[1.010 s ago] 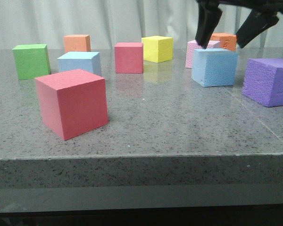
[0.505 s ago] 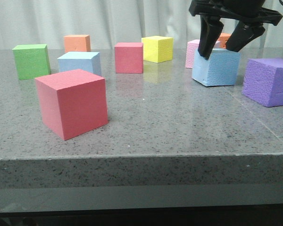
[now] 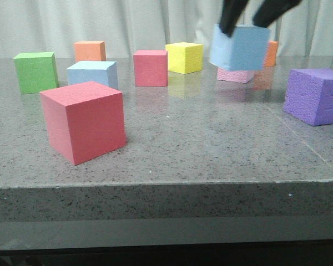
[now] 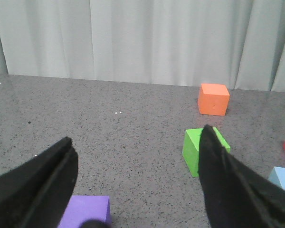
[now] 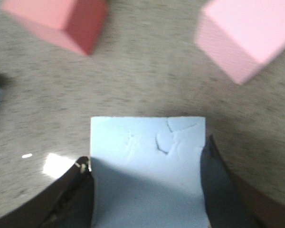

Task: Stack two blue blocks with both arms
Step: 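Close the right gripper on the light-blue cube and lift it, then carry the light-blue cube toward the table centre and set it down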

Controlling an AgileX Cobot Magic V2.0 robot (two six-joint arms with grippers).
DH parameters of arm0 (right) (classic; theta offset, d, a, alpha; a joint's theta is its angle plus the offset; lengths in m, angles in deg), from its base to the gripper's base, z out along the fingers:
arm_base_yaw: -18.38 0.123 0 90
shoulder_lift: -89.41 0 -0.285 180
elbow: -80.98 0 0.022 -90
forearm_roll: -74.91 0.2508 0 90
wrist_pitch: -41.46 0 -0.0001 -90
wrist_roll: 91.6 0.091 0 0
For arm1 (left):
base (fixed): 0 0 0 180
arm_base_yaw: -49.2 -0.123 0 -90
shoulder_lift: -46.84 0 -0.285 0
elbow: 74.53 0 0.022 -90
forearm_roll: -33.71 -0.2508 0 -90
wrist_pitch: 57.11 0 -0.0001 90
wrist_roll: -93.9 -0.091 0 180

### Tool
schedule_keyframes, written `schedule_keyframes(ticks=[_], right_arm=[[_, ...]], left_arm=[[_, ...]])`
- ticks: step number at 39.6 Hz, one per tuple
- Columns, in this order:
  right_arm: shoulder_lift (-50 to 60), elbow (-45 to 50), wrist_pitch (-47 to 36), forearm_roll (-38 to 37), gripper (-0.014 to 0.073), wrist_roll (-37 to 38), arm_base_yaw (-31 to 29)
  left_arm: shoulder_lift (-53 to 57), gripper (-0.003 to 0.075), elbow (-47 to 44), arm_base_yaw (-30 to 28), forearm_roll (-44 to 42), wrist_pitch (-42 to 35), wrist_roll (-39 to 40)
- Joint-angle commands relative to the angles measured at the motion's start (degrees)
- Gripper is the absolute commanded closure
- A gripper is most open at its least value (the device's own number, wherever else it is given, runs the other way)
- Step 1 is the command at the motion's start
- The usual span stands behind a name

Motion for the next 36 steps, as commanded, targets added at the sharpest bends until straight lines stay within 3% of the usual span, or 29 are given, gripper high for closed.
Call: schedule_keyframes(ticks=[1,12,24,29,36], right_arm=[[3.0,-1.8,-2.0,0.5,0.0336,-0.5,4.0],[0.6,-1.8,-2.8,-1.7,0.0336,9.7,12.0],[-3.3,-1.8,-3.4,-7.5,0.0331,16.6,14.1],[-3.6,-1.8,-3.5,-7.5,0.0239,16.6,14.1],[-3.5,-1.8,-3.6,-7.3,0.0025,16.6,14.1]], left_arm=[[-0.4,0.0209,2.1,0.2,-0.2,-4.5,0.5],[-0.4,0.0209,2.1,0.2,-0.2,-4.5,0.5],[-0.4,0.0209,2.1,0.2,-0.2,-4.5,0.5],[-0.4,0.0209,2.1,0.2,-0.2,-4.5,0.5],[-0.4,0.0209,2.1,0.2,-0.2,-4.5,0.5]])
